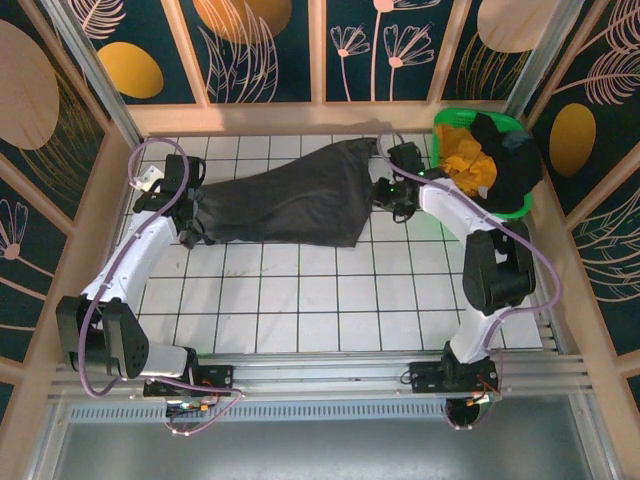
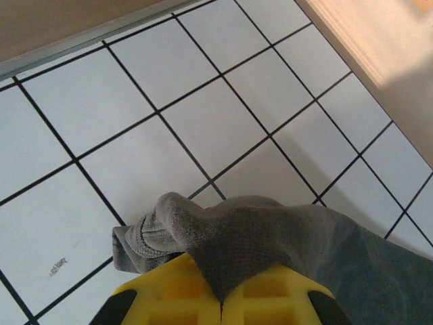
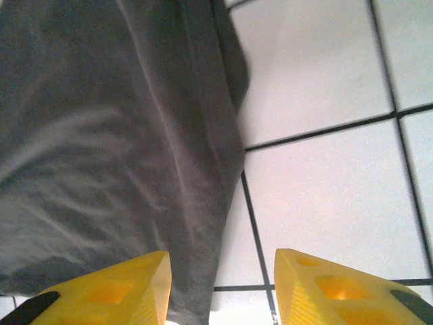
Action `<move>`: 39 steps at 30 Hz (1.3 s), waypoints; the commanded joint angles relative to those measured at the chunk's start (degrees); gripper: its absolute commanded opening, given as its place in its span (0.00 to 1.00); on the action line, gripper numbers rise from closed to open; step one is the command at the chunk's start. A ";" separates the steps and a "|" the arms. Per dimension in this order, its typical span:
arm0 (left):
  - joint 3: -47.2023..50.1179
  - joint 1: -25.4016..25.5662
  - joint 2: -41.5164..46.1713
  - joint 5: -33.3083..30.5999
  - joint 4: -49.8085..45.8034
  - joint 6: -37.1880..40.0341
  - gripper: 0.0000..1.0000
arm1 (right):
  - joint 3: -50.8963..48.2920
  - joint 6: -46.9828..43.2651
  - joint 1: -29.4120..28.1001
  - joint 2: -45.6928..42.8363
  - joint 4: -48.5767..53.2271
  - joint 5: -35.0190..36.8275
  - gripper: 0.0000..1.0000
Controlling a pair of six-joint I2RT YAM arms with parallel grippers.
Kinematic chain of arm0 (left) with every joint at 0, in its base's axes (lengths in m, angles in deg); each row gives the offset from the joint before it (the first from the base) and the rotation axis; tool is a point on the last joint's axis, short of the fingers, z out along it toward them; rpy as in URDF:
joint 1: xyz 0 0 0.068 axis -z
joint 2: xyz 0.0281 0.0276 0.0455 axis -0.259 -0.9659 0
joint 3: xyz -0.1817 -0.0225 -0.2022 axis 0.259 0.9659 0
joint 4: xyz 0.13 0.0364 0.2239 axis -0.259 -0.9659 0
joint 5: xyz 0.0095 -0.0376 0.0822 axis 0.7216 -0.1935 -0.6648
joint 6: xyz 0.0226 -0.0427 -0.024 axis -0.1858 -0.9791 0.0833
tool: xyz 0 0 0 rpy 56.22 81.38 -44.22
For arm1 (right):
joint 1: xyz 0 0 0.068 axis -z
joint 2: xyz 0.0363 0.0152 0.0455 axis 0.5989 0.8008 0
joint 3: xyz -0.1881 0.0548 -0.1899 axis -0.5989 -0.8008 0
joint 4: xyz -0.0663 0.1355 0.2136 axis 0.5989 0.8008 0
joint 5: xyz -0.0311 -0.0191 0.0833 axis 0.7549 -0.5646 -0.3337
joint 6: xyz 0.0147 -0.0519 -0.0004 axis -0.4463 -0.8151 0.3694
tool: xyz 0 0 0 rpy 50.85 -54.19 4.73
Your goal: Fold and stack the t-shirts
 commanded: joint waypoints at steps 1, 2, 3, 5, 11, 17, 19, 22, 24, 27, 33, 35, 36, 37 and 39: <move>-0.21 -0.34 0.72 0.43 1.15 1.97 0.00 | -0.78 0.99 -1.13 2.77 -6.18 -1.18 0.44; -0.30 -0.34 0.63 0.55 1.18 2.03 0.00 | 0.21 1.08 -1.13 4.26 -6.21 -1.30 0.43; -0.38 -0.34 0.53 0.63 1.16 2.08 0.00 | 1.53 1.03 -1.08 5.94 -5.92 -1.15 0.43; -0.47 -0.34 0.44 0.77 1.27 2.04 0.00 | 4.08 0.83 -1.04 9.21 -4.72 -0.52 0.40; -0.13 -0.34 0.87 0.74 1.29 2.12 0.00 | 8.04 0.65 -1.12 15.20 -2.75 0.12 0.30; 0.39 -0.34 1.23 0.77 1.19 2.50 0.00 | 8.13 1.33 -1.42 16.59 -3.50 -1.21 0.19; 0.32 -0.34 1.02 0.62 1.15 2.63 0.00 | 7.67 1.77 -1.52 16.82 -3.57 -1.46 0.12; 0.10 -0.34 0.87 0.54 1.22 2.74 0.00 | 6.96 2.29 -1.62 16.44 -3.40 -1.02 0.00; 0.05 -0.34 0.75 0.64 1.23 2.73 0.00 | 6.27 2.62 -1.61 15.04 -3.07 0.36 0.00; 0.05 -0.35 0.80 0.95 1.39 2.73 0.00 | 4.68 2.67 -1.60 10.83 -2.51 3.02 0.00; 0.66 -0.34 0.86 3.23 2.50 2.81 0.00 | 5.43 0.30 -1.65 1.30 5.22 9.17 0.00; 0.89 -0.34 0.80 4.47 2.93 2.60 0.00 | 6.41 -0.52 -1.65 -0.67 8.84 10.55 0.00; 1.08 -0.34 0.71 5.28 3.35 2.55 0.00 | 6.83 -1.13 -1.68 -1.73 11.01 11.02 0.00; 1.36 -0.34 0.62 6.18 3.86 2.63 0.00 | 7.30 -1.65 -1.71 -2.60 13.11 11.21 0.00; 1.72 -0.34 0.14 8.00 4.68 2.72 0.00 | 8.60 -2.32 -1.73 -3.19 17.50 11.80 0.00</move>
